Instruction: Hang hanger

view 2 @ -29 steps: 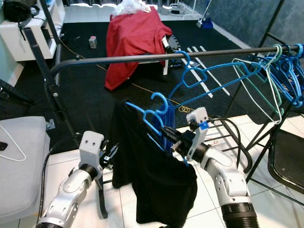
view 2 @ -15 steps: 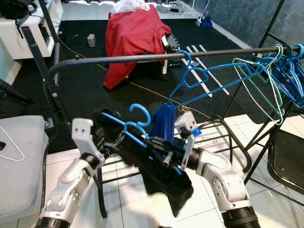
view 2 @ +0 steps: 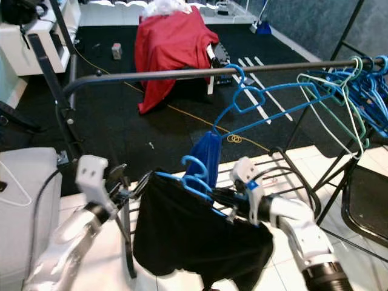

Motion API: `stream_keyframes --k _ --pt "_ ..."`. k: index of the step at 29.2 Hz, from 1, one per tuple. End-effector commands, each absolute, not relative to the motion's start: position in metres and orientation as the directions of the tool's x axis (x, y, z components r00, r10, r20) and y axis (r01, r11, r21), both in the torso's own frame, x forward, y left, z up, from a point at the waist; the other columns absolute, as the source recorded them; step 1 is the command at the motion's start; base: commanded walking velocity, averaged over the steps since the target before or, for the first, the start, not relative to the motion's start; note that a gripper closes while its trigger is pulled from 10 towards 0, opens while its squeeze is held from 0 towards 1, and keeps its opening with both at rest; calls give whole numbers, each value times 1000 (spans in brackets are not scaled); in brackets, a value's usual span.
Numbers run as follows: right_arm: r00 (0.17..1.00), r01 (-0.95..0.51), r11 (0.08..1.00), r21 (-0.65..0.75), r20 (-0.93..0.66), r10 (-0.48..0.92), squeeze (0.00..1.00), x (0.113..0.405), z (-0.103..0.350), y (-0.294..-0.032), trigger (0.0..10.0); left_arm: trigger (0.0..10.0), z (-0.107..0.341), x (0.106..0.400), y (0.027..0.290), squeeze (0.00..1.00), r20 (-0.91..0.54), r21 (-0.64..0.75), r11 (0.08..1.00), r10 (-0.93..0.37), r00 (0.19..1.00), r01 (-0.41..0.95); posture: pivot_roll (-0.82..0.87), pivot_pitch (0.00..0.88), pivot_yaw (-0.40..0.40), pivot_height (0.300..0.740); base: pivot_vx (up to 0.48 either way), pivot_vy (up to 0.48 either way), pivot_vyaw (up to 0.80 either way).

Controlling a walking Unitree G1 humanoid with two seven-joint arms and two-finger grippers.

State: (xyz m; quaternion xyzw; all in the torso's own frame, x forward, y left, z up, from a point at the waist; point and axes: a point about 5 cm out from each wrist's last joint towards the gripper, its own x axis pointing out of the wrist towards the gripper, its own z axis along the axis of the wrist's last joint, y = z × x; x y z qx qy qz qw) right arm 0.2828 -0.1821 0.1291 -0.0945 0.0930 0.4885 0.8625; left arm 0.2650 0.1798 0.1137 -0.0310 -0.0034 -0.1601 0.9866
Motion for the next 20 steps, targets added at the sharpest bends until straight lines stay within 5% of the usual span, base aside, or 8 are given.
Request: stream_keyframes --k 1,2,3,13,20 --pt "447 -894 444 -56 -175 877 0 280 143 -173 0 10000 118 262 173 0 0 -65 933 -354 935 353 -103 112 -98 740 0 0 0" --pt "438 -899 435 -55 -171 883 0 279 144 -172 0 10000 118 262 172 0 -8 -62 933 -356 934 355 -103 112 -98 740 0 0 0" --pt "430 -903 426 -60 -158 889 0 278 146 -169 0 10000 118 262 170 1000 -12 -72 929 -363 932 362 -108 119 -98 740 0 0 0" --pt "292 -949 279 -150 -74 954 0 271 162 -148 0 10000 112 269 161 1000 -93 -164 938 -324 942 306 -116 135 -84 740 0 0 0" --pt "311 -937 297 -183 -58 949 0 274 166 -151 0 10000 123 265 169 1000 -48 -309 916 -285 957 257 -115 138 -86 740 0 0 0"
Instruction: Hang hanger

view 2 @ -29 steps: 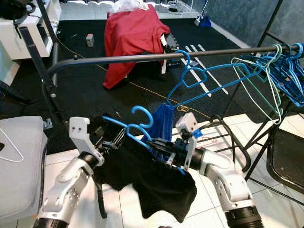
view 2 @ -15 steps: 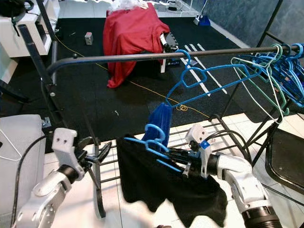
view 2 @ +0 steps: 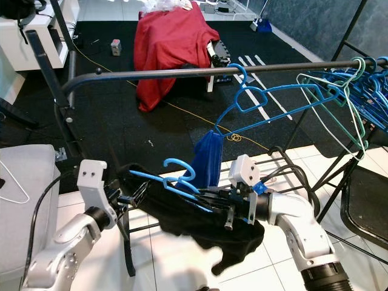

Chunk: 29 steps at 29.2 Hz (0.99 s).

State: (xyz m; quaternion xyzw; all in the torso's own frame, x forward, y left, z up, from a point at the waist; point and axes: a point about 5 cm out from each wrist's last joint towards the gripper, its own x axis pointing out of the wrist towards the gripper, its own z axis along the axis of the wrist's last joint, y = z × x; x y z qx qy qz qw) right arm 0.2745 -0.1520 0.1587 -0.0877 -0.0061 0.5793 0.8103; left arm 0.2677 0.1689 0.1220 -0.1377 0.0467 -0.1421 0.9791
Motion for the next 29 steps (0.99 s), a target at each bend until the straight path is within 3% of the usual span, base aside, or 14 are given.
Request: stream_keyframes --k 1,7,8,9,10,16,18,29 --pt "310 -938 295 -183 -59 949 0 274 166 -151 0 10000 124 265 170 1000 -39 -321 913 -280 959 253 -115 138 -86 740 0 0 0" --pt "307 -939 291 -184 -59 950 0 273 166 -151 0 10000 126 265 171 1000 -37 -320 914 -274 961 249 -113 138 -87 740 0 0 0" --pt "304 -940 289 -184 -59 951 0 273 165 -151 0 9137 127 266 170 318 -29 -323 914 -269 963 246 -113 133 -84 740 0 0 0" --pt "304 -940 289 -184 -59 951 0 273 165 -151 0 9137 127 266 170 318 -29 -323 914 -269 963 246 -113 133 -84 740 0 0 0" --pt "301 -940 286 -183 -57 952 0 272 165 -150 0 0 128 268 170 0 -31 -306 924 -249 968 228 -111 132 -81 740 0 0 0" --pt "295 -942 283 -183 -41 955 0 270 166 -146 0 0 124 276 180 0 -55 -172 982 -94 994 83 -109 123 -79 740 0 0 0" --pt "288 -943 278 -183 -32 957 0 270 167 -144 0 0 123 282 193 0 -47 -118 990 67 997 -73 -108 121 -79 740 0 0 0" --pt "279 -948 268 -170 -45 959 0 266 164 -145 0 0 126 284 203 0 -20 -121 984 132 991 -133 -111 128 -79 740 0 0 0"
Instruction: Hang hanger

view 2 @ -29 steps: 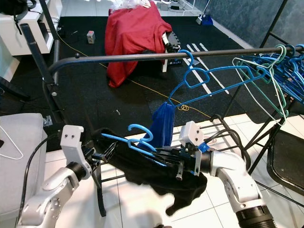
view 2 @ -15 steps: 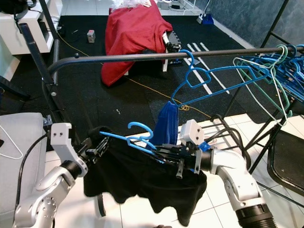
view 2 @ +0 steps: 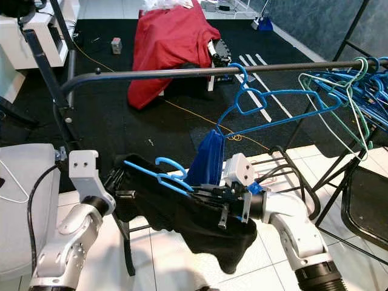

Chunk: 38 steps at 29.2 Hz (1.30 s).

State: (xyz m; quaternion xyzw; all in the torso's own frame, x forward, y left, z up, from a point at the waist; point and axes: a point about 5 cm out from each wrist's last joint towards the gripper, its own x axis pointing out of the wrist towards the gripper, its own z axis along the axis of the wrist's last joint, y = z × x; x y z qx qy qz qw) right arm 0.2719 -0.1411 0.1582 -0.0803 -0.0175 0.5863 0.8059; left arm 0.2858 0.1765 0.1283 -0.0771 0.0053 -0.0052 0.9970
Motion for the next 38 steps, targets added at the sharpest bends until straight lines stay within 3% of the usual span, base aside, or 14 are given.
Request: stream_keyframes --k 1,9,13,21,31,32,34,35,36,38 --pt "279 -948 268 -170 -45 959 0 266 164 -145 0 0 126 284 203 0 -20 -121 984 132 991 -133 -111 128 -79 740 0 0 0" --pt "243 -969 233 -80 -158 957 0 254 143 -152 0 0 129 288 219 0 -5 -80 977 196 981 -196 -109 136 -81 740 0 0 0" --pt "188 -980 197 10 -268 945 0 235 120 -159 0 0 134 303 235 0 -7 -23 973 231 973 -231 -113 142 -74 740 0 0 0" --pt "256 -966 260 -6 -210 944 0 226 118 -157 0 0 135 317 260 0 -34 78 958 278 960 -275 -118 147 -69 740 0 0 0" --pt "296 -954 300 -1 -165 941 0 221 112 -164 0 0 128 322 270 0 -68 112 951 296 953 -287 -123 149 -71 740 0 0 0" --pt "320 -944 329 16 -188 928 0 222 102 -168 0 0 128 324 274 0 -69 120 947 306 950 -297 -126 150 -71 740 0 0 0" --pt "524 -837 548 8 -276 805 0 239 61 -170 0 0 142 328 280 0 -12 103 940 327 945 -324 -128 147 -60 740 0 0 0" --pt "524 -837 548 8 -276 805 0 239 61 -170 0 0 142 328 280 0 -12 103 940 327 945 -324 -128 147 -60 740 0 0 0" --pt "698 -686 727 -19 -298 651 0 249 35 -162 0 0 155 329 282 0 53 67 930 358 932 -361 -127 146 -60 740 0 0 0" --pt "735 -635 772 4 -303 606 0 251 30 -157 0 0 159 330 282 0 72 39 925 374 925 -377 -125 139 -68 740 0 0 0"
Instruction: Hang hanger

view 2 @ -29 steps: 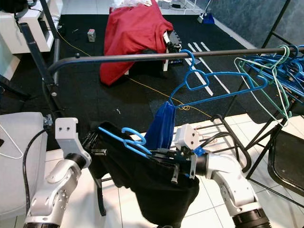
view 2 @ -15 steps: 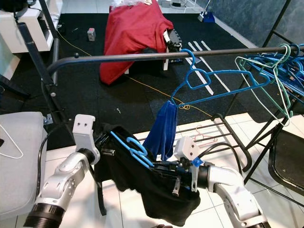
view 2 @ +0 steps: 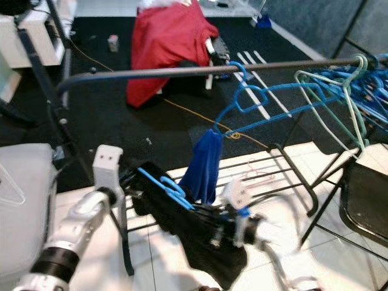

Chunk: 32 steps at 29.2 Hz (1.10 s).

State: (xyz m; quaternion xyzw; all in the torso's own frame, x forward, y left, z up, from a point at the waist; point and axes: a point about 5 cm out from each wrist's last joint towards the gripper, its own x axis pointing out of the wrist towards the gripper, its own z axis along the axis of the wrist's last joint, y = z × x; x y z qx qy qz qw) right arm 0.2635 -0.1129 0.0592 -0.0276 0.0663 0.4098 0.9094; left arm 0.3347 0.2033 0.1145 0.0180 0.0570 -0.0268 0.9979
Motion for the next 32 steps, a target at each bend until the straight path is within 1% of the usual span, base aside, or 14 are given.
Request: stream_keyframes --k 1,3,6,10,13,16,19,20,21,22,23,27,29,32 --pt "751 -608 793 22 -309 584 0 252 28 -154 0 0 161 330 282 0 83 21 922 384 920 -387 -125 139 -68 740 0 0 0" --pt "761 -570 819 71 -331 558 0 266 27 -142 0 0 165 332 271 0 107 -3 935 352 930 -353 -123 135 -63 740 0 0 0" --pt "754 -589 807 44 -329 568 0 272 30 -142 0 0 165 333 268 0 114 -4 941 337 935 -338 -123 135 -63 740 0 0 0" --pt "733 -614 789 23 -354 581 0 276 28 -173 0 0 164 337 267 0 117 2 944 327 938 -330 -122 134 -63 740 0 0 0" --pt "748 -594 805 18 -357 560 0 278 23 -184 0 0 164 338 267 0 121 6 945 323 939 -326 -122 133 -62 740 0 0 0" --pt "761 -573 819 30 -353 545 0 278 23 -209 0 0 163 341 266 0 113 25 946 319 941 -324 -119 128 -63 740 0 0 0" --pt "761 -573 819 30 -353 545 0 278 23 -209 0 0 163 341 266 0 113 25 946 319 941 -324 -119 128 -63 740 0 0 0" --pt "750 -576 816 45 -368 549 0 277 23 -217 0 0 162 342 265 0 108 39 948 310 945 -316 -119 128 -63 740 0 0 0" --pt "682 -648 761 36 -418 600 0 275 22 -220 0 0 162 346 257 0 101 66 958 273 957 -280 -116 124 -57 740 0 0 0" --pt "682 -648 761 36 -418 600 0 275 22 -220 0 0 162 346 257 0 101 66 958 273 957 -280 -116 124 -57 740 0 0 0" --pt "619 -713 701 -7 -475 625 0 274 22 -221 0 0 163 350 250 0 97 91 964 239 966 -248 -115 123 -55 740 0 0 0" --pt "604 -732 681 -10 -472 643 0 274 23 -220 0 0 165 356 243 0 92 116 968 213 973 -222 -110 122 -55 740 0 0 0" --pt "589 -759 650 37 -384 711 0 274 28 -215 0 0 167 364 238 0 73 147 967 199 977 -208 -107 122 -54 740 0 0 0" --pt "552 -789 611 67 -361 752 0 273 28 -211 0 0 167 366 237 0 63 156 965 201 977 -209 -107 122 -54 740 0 0 0"
